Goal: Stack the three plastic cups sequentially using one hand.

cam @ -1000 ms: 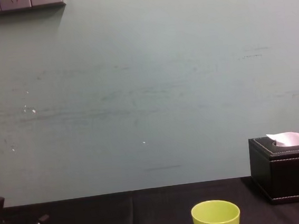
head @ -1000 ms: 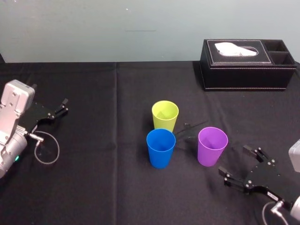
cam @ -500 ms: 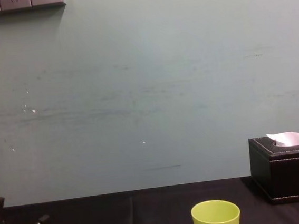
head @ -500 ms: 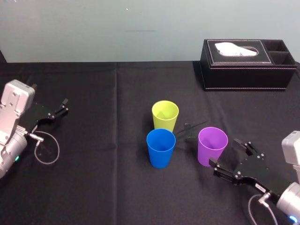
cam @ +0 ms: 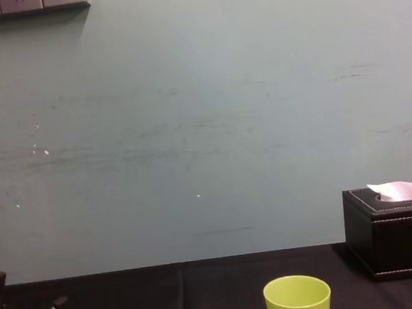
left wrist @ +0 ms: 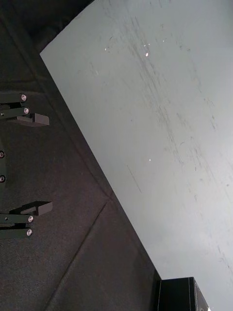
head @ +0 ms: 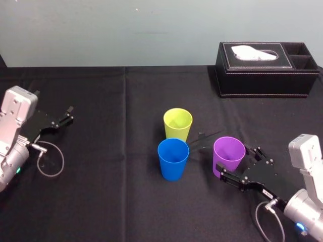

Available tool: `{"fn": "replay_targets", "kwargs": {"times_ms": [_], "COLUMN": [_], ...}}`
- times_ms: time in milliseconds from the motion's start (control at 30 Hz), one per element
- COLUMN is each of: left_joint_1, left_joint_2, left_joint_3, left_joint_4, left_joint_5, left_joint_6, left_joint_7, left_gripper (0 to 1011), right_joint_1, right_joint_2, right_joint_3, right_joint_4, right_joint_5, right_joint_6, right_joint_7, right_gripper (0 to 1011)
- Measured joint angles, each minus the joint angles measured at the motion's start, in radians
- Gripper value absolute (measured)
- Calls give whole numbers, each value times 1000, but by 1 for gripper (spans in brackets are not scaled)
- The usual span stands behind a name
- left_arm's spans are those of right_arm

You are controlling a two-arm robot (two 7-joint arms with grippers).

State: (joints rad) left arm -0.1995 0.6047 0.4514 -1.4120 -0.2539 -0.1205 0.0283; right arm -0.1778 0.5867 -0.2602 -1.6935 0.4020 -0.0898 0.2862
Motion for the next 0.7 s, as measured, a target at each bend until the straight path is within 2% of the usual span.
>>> {"fn": "replay_targets", "kwargs": {"times_ms": [200, 700], "left_joint_1": [0, 0], "left_joint_2": [0, 0], "left_joint_3": [0, 0], "left_joint_4": [0, 0], "left_joint_5": [0, 0], "left_joint_6": [0, 0], "left_joint_7": [0, 0], "left_gripper": [1011, 1011], "right_joint_1": [21, 46], "right_joint_2": [-31, -84], "right_joint_3": [2, 11], "right_joint_4": [17, 40], "right_joint_5": [-29, -58], "right_joint_6": [12, 26], "right_joint_7": [-10, 12], "right_gripper": [1003, 1002]}}
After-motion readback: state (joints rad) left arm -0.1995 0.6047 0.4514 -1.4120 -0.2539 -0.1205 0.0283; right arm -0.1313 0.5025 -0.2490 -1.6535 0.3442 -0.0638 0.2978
